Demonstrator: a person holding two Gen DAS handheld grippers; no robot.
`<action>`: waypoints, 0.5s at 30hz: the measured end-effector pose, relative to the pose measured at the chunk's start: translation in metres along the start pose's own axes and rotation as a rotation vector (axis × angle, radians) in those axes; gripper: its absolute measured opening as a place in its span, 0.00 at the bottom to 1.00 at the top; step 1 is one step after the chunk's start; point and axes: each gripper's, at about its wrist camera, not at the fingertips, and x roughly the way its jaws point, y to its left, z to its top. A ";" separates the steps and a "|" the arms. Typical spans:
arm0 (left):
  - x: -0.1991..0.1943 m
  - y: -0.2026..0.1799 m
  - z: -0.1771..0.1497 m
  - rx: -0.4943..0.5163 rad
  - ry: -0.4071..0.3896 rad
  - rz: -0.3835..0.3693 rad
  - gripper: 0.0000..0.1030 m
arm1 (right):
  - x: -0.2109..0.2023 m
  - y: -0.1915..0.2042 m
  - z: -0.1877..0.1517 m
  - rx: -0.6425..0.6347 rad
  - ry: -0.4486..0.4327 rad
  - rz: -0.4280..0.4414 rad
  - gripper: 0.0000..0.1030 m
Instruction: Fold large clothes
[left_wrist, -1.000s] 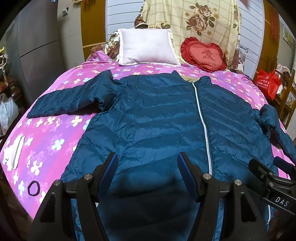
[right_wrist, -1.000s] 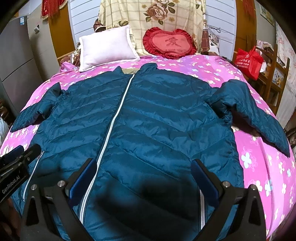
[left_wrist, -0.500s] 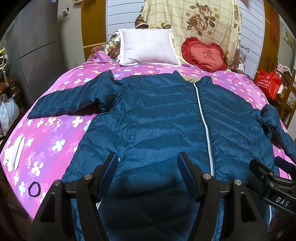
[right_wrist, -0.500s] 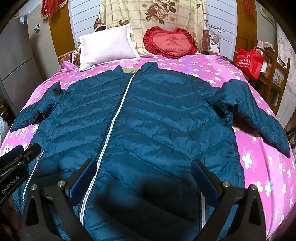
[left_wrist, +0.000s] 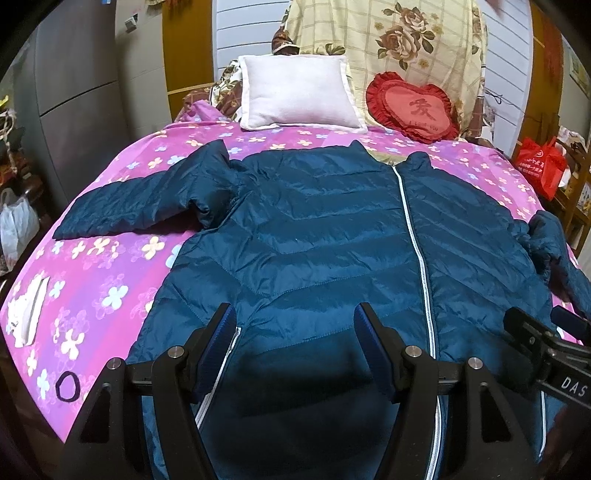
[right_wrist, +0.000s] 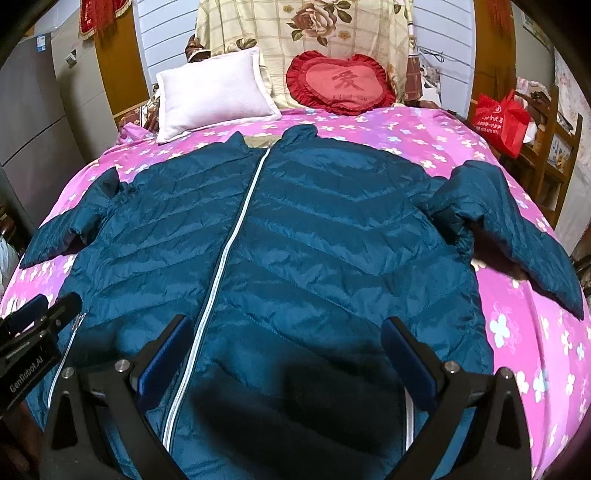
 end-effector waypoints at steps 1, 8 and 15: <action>0.001 0.000 0.000 -0.002 0.001 0.000 0.45 | 0.002 0.000 0.002 0.003 0.002 0.001 1.00; 0.008 0.002 0.008 -0.003 0.000 0.010 0.45 | 0.013 -0.001 0.014 0.017 0.018 0.018 1.00; 0.020 0.008 0.017 -0.012 0.012 0.019 0.45 | 0.028 0.004 0.026 0.007 0.032 0.018 1.00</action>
